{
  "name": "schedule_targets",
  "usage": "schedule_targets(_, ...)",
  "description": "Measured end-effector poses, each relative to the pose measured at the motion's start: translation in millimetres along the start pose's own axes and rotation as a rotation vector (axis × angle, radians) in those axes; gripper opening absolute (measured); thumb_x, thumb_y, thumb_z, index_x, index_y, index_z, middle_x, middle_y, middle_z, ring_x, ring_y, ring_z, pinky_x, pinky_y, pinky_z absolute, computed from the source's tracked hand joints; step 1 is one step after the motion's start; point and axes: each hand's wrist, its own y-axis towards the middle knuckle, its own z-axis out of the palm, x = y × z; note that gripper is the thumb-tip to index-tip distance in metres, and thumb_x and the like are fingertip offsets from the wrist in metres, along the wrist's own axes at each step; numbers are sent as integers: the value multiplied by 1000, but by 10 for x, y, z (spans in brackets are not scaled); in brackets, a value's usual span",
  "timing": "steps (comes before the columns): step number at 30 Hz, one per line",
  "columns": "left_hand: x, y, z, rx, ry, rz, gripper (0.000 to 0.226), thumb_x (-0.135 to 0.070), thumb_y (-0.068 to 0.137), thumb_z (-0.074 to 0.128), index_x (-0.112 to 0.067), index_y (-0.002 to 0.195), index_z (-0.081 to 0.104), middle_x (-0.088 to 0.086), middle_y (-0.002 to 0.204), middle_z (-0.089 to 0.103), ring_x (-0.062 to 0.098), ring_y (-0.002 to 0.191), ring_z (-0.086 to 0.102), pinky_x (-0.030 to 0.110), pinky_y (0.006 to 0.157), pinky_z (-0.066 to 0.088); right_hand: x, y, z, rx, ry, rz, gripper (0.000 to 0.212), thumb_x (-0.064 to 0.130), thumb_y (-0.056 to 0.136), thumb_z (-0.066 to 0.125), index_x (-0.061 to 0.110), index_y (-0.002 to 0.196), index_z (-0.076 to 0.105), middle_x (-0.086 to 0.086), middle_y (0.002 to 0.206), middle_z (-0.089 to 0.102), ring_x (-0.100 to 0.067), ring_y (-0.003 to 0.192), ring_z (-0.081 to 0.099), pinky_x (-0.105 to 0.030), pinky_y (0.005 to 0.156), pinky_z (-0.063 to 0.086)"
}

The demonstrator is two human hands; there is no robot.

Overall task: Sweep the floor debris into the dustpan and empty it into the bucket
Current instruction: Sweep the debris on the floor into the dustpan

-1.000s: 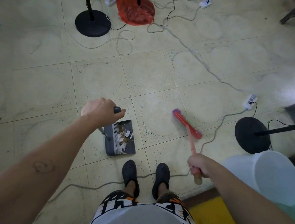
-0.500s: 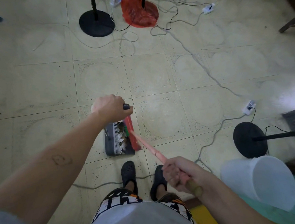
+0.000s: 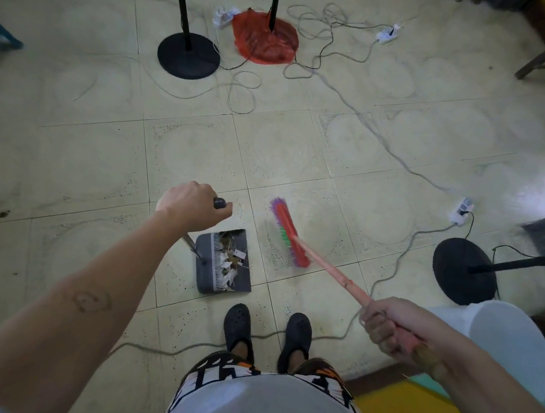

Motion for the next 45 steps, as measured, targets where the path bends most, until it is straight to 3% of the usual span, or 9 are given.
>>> schedule_targets(11, 470, -374, -276, -38, -112, -246, 55, -54, 91, 43, -10, 58, 49, 8, 60, 58, 24, 53, 57, 24, 51, 46, 294, 475, 172, -334, -738, -200, 14, -1, 84, 52, 3, 71, 52, -5, 46, 46, -15, 39, 41, -20, 35, 33)
schedule_targets(18, 730, -682, -427, -25, -94, -377, 55, -54, 92, 43, -8, 64, 55, 8, 64, 60, 22, 54, 58, 23, 48, 42, 584, 873, 702, -270, -883, -305, 6, 1, 84, 54, 1, 79, 53, -4, 47, 48, -13, 34, 43, -18, 36, 36)
schedule_targets(22, 918, -930, -495, -13, -133, -479, 54, -54, 90, 45, -6, 66, 56, 9, 62, 60, 23, 50, 59, 23, 46, 43, 560, 1109, 1114, -195, -909, -318, 21, 17, 94, 53, 9, 75, 47, -3, 56, 49, -8, 28, 42, -15, 37, 37)
schedule_targets(30, 1238, -1562, -677, -64, -174, -718, 49, -56, 86, 50, -10, 72, 59, 12, 71, 63, 28, 59, 65, 38, 64, 60, 294, 1334, 1764, -57, -1268, -392, 27, 21, 97, 42, -3, 108, 50, -7, 67, 52, -15, 44, 48, -23, 37, 39)
schedule_targets(32, 1241, -1687, -716, -82, -158, -780, 49, -57, 86, 51, -10, 74, 59, 11, 71, 62, 27, 58, 65, 35, 60, 59, 241, 1392, 1740, -21, -1251, -359, 36, 30, 99, 40, -1, 117, 48, -7, 68, 51, -14, 46, 47, -24, 38, 42)
schedule_targets(35, 1223, -1841, -746, -112, -148, -842, 46, -55, 87, 53, -11, 76, 59, 10, 72, 61, 26, 61, 63, 37, 64, 60, 196, 1449, 1562, 84, -957, -153, 47, 52, 97, 42, 10, 116, 42, -5, 61, 45, -11, 44, 37, -23, 38, 43)
schedule_targets(37, 1190, -1912, -769, -131, -160, -861, 45, -55, 87, 54, -12, 75, 58, 10, 72, 62, 26, 62, 63, 39, 66, 60, 150, 1478, 1378, 115, -876, -38, 46, 51, 97, 43, 10, 120, 43, -2, 56, 41, -10, 42, 33, -21, 36, 37)
schedule_targets(39, 1132, -1944, -781, -138, -177, -869, 48, -55, 88, 53, -10, 75, 60, 11, 72, 64, 25, 61, 63, 36, 63, 57, 107, 1524, 1146, 86, -968, 11, 40, 46, 100, 37, 13, 122, 44, 1, 53, 40, -9, 40, 31, -19, 35, 31)
schedule_targets(45, 773, -1909, -886, -170, -168, -902, 51, -57, 89, 54, -8, 74, 58, 12, 69, 62, 24, 55, 57, 30, 53, 47, 388, 1529, 420, -85, -1397, -66, 59, 59, 96, 26, 10, 126, 40, -1, 55, 45, -9, 38, 32, -19, 38, 32)
